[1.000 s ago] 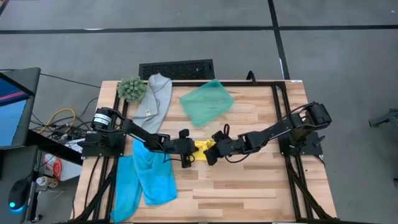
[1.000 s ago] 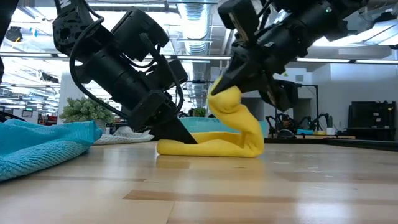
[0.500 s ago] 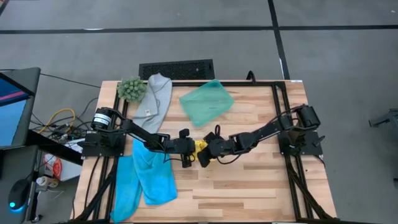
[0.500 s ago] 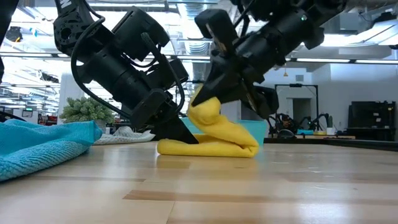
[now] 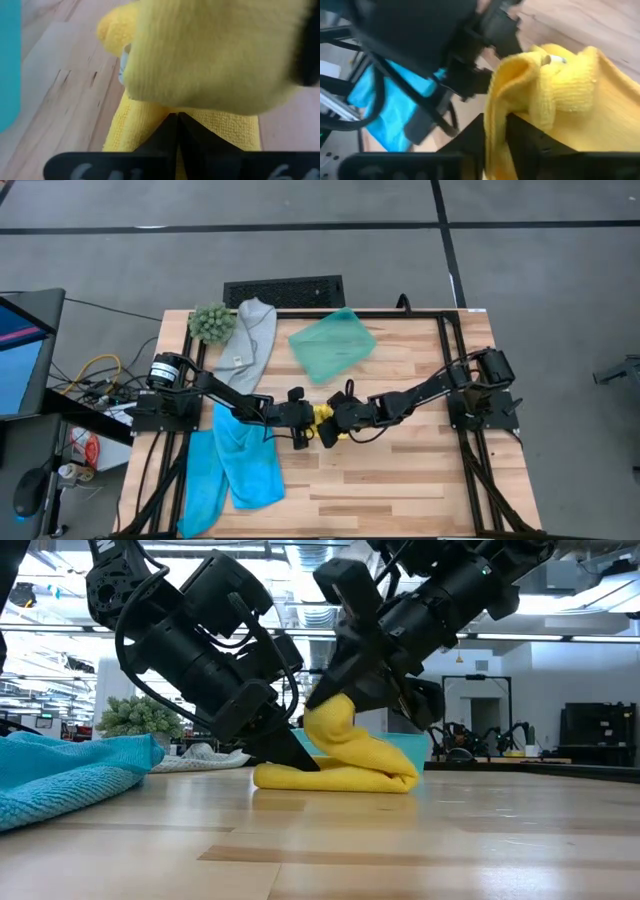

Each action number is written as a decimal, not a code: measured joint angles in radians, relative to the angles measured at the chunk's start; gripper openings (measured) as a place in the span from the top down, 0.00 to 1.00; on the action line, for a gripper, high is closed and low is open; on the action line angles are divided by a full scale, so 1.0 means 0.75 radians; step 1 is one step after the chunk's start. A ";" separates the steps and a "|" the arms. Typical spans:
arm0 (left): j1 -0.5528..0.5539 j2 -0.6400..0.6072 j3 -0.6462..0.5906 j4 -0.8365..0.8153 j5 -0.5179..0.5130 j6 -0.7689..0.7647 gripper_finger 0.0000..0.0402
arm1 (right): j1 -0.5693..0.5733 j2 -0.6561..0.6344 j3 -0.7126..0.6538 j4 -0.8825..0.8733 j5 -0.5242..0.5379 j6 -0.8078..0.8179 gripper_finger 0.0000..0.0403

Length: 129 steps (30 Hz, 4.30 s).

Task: Fold microfiber towels
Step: Fold the yellow microfiber towel

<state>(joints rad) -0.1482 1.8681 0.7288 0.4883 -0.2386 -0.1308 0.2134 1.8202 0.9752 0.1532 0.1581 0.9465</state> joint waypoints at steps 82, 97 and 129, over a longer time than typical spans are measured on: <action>-0.083 -0.121 0.065 -0.369 0.043 0.059 1.00 | 0.189 0.052 -0.001 -0.311 0.381 -0.095 0.78; -0.089 -0.322 0.065 -0.378 -0.050 0.105 1.00 | 0.205 -0.033 -0.001 -0.313 0.421 -0.167 0.78; -0.132 -0.372 0.045 -0.325 -0.202 0.163 1.00 | 0.089 -0.096 -0.002 -0.381 0.592 -0.517 0.78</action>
<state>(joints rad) -0.2469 1.5890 0.7622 0.2448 -0.3901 -0.0083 0.2802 1.7485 0.9737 -0.1329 0.6022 0.5586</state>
